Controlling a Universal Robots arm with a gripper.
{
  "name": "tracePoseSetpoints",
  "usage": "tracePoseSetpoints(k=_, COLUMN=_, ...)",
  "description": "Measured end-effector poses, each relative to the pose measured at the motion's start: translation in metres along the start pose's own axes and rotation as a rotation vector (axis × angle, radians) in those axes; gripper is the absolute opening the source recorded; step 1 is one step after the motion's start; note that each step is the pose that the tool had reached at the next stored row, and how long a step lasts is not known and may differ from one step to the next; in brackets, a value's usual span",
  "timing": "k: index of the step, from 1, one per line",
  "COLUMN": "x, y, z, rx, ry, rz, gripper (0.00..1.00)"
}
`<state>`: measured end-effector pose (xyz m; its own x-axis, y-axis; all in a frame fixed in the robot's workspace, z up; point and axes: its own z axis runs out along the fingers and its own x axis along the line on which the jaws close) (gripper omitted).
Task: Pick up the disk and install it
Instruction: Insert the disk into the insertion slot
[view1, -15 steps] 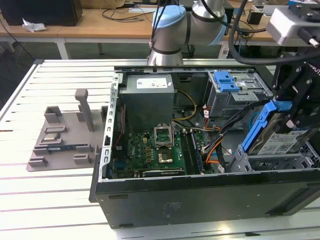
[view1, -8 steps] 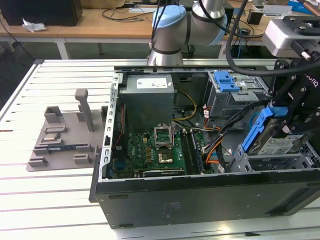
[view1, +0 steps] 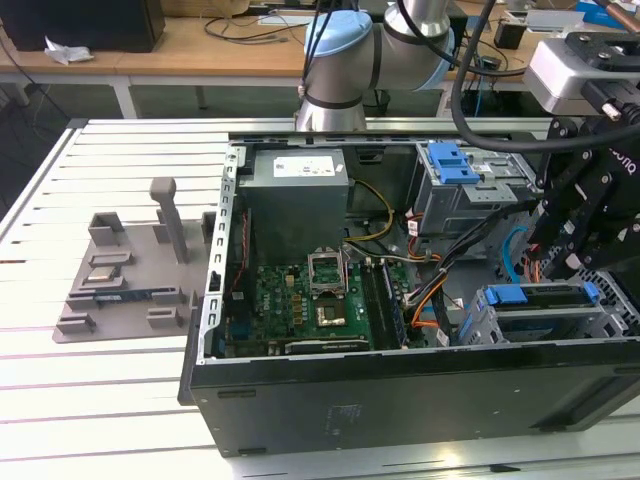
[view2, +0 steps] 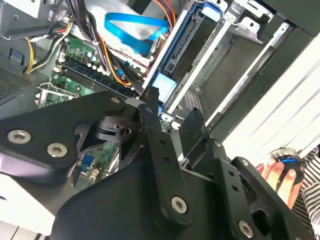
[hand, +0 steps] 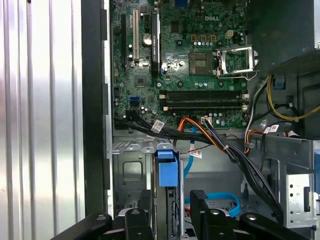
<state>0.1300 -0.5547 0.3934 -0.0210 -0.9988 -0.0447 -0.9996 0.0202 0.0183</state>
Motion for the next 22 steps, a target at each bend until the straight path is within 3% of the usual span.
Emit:
tracePoseSetpoints(k=4, x=0.0000, y=0.0000, z=0.0000, rx=0.0000, ry=0.0000, rz=0.000, gripper=0.43)
tracePoseSetpoints(k=9, x=0.0000, y=0.0000, z=0.0001, rx=0.0000, ry=0.0000, rz=0.000, gripper=0.12)
tracePoseSetpoints(k=14, x=0.0000, y=-0.0002, z=0.0003, rx=0.0000, ry=-0.0001, rz=0.000, gripper=0.11)
tracePoseSetpoints(k=18, x=-0.0039, y=-0.0121, z=0.0020, rx=-0.0020, ry=-0.0001, rz=0.000, gripper=0.11)
tracePoseSetpoints(k=22, x=-0.0153, y=-0.0307, z=0.0071, rx=-0.0041, ry=0.0016, rz=0.000, gripper=0.11)
